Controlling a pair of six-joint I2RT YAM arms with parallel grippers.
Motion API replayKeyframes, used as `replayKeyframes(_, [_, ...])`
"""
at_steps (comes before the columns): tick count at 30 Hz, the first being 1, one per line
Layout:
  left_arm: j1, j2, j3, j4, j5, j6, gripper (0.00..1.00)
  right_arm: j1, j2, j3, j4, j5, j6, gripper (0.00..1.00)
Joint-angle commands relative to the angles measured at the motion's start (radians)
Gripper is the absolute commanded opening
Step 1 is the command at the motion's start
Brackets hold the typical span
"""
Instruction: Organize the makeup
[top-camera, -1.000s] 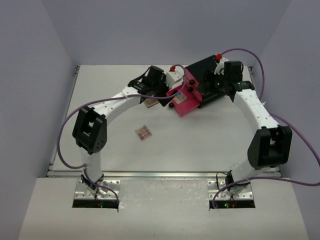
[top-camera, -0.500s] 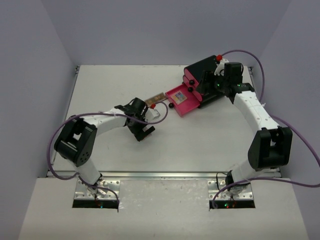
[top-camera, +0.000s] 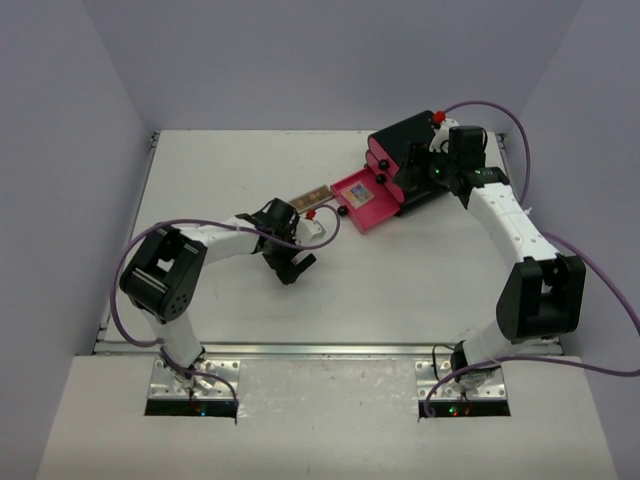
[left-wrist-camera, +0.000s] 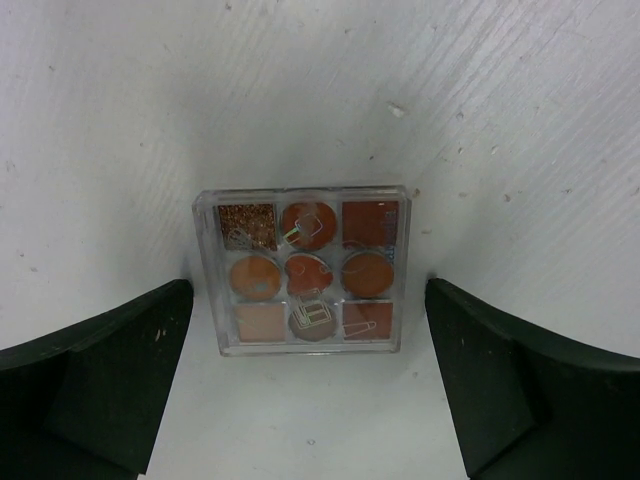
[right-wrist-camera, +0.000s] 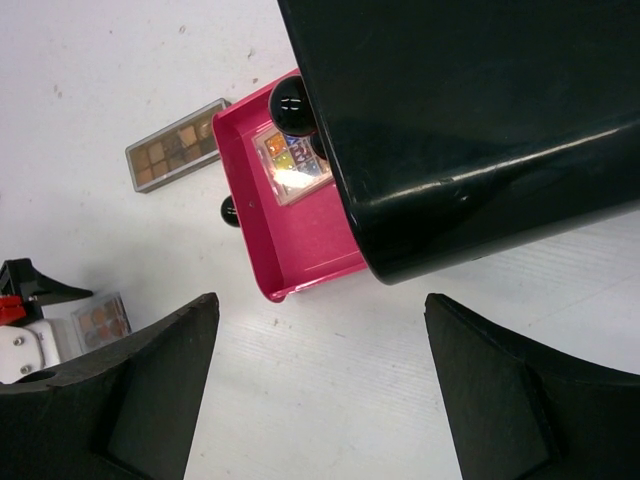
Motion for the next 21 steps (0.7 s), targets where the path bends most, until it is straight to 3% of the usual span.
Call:
replayKeyframes(1, [0.007, 0.054, -0.010, 0.023, 0.039, -0.011, 0.94, 0.000, -0.020, 0.021, 0.010, 0.016, -0.011, 0.84])
replayKeyframes(4, [0.007, 0.071, 0.021, -0.021, 0.038, -0.011, 0.58, 0.000, -0.024, 0.031, 0.007, 0.016, -0.014, 0.84])
replayKeyframes(7, [0.007, 0.077, 0.044, -0.065, 0.068, -0.013, 0.33, 0.000, -0.033, 0.028, 0.008, 0.021, -0.017, 0.84])
replayKeyframes(9, [0.007, 0.076, 0.064, -0.080, 0.077, -0.020, 0.11, 0.000, -0.038, 0.023, 0.008, 0.029, -0.019, 0.84])
replayKeyframes(11, [0.007, 0.075, 0.083, -0.096, 0.077, -0.026, 0.01, 0.000, -0.041, 0.017, 0.006, 0.033, -0.022, 0.84])
replayKeyframes(16, [0.005, 0.047, 0.195, -0.184, 0.091, -0.033, 0.00, 0.000, -0.036, 0.035, -0.002, 0.036, -0.032, 0.84])
replayKeyframes(21, [-0.001, 0.044, 0.427, -0.219, 0.100, -0.055, 0.00, -0.007, 0.001, 0.060, 0.010, -0.013, -0.025, 0.85])
